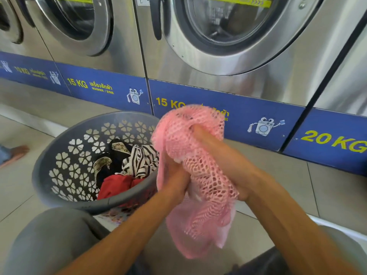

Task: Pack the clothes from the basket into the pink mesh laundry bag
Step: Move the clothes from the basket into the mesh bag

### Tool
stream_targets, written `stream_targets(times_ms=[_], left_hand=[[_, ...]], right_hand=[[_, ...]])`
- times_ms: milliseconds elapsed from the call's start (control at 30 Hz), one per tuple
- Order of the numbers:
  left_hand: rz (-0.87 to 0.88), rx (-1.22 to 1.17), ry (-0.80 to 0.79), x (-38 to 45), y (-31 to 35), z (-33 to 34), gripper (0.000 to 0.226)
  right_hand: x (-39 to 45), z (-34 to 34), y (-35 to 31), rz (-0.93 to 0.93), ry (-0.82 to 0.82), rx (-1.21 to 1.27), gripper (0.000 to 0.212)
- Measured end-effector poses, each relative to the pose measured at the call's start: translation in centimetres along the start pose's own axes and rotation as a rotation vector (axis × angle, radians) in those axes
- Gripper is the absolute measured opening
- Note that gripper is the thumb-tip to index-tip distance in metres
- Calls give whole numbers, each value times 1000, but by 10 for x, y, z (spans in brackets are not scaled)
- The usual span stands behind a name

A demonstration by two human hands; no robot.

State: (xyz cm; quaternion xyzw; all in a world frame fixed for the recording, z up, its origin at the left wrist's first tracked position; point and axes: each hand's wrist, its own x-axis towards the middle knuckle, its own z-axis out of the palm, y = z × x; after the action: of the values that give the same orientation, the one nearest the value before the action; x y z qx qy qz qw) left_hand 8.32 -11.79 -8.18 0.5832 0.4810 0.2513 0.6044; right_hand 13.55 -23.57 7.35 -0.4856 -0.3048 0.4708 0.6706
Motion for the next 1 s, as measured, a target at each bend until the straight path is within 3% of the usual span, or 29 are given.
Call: stream_targets(times_ms=[67,100,133,200,267,400,567,700,800,867,933,1000], left_hand=[[105,107,-78,-9,-6,8,63],[132,168,-139,-29,4,6,69],[178,206,-224,-39,6,3,77],[199,344,-395,-43,4,1,78],[159,480,-518,-33,4,-3,75],[161,633,-496,-23,26,-6,45],[293,447,-415,-3,88,-27,40],[389,631,-171,48,107,-63,30],[377,1155,-24,97,78,-101,62],[294,1438,-60,120,42,-131,93],[158,1419,-189,128,11,-153,121],[17,1185,-285,128,-6,-160,136]], right_hand=[[13,-1,-15,-34,-120,-133,32],[7,-8,-27,-42,-76,-46,31],[10,-12,-31,-30,77,52,35],[0,-41,-26,-34,200,132,44],[-2,-66,-19,10,367,-14,41],[7,-75,-15,119,560,-90,33],[18,-62,3,222,503,-121,34],[27,-48,12,292,438,-227,43],[31,-42,20,321,395,-360,56],[34,-43,24,336,364,-411,56],[35,-43,26,351,317,-415,56],[39,-44,28,360,299,-413,58]])
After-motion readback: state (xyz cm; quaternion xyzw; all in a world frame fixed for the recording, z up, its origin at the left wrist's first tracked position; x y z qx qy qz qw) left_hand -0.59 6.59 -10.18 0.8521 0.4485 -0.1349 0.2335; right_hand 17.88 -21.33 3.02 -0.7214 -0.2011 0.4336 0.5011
